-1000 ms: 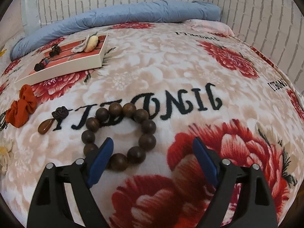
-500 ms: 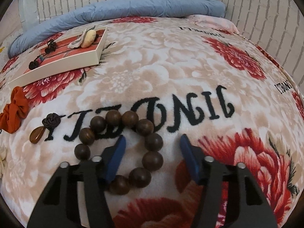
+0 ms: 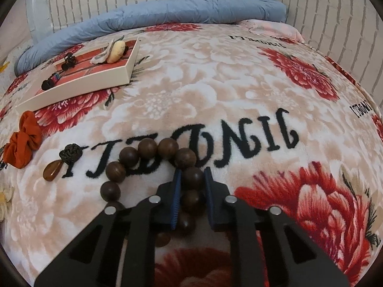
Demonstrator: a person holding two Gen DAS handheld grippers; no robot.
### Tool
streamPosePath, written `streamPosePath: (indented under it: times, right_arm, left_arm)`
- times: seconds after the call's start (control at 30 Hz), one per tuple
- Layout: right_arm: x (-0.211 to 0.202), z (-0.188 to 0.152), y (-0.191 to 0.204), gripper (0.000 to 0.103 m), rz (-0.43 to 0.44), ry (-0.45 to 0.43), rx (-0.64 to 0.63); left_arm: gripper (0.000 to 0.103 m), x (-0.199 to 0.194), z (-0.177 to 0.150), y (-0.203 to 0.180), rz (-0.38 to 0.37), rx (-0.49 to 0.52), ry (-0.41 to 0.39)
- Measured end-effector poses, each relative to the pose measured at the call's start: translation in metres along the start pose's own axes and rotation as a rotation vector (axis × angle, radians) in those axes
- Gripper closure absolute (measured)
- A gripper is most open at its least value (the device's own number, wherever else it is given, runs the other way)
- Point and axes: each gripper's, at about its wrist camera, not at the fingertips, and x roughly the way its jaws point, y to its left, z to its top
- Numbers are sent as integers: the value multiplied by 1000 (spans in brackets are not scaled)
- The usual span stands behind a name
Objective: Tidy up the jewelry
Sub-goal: 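Grasp the wooden bead bracelet with the right tool while the left tool grasps the cream flower clip, then carry the bead bracelet and cream scrunchie into the tray and open both tools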
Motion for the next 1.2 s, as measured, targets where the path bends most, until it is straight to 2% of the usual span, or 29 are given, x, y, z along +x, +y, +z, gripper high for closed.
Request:
streamPosePath:
  times: [0.27,0.47,0.83,1.2]
  right_arm:
    - [-17,2,0,84,21,-75,-5]
    - [-33,16,3,84,46,-151,-8]
    - [-45,64,26,84,67,-227,-47]
    - [-36,126,57,84,105,-269,-51]
  left_arm:
    - [95,-9,9,3,-1,-10,-45]
    - [95,-19,26,8,0,-13,-96]
    - [95,-43,95,16,8,-11,-223]
    - [95,-24,179,32,-2,-53,-274]
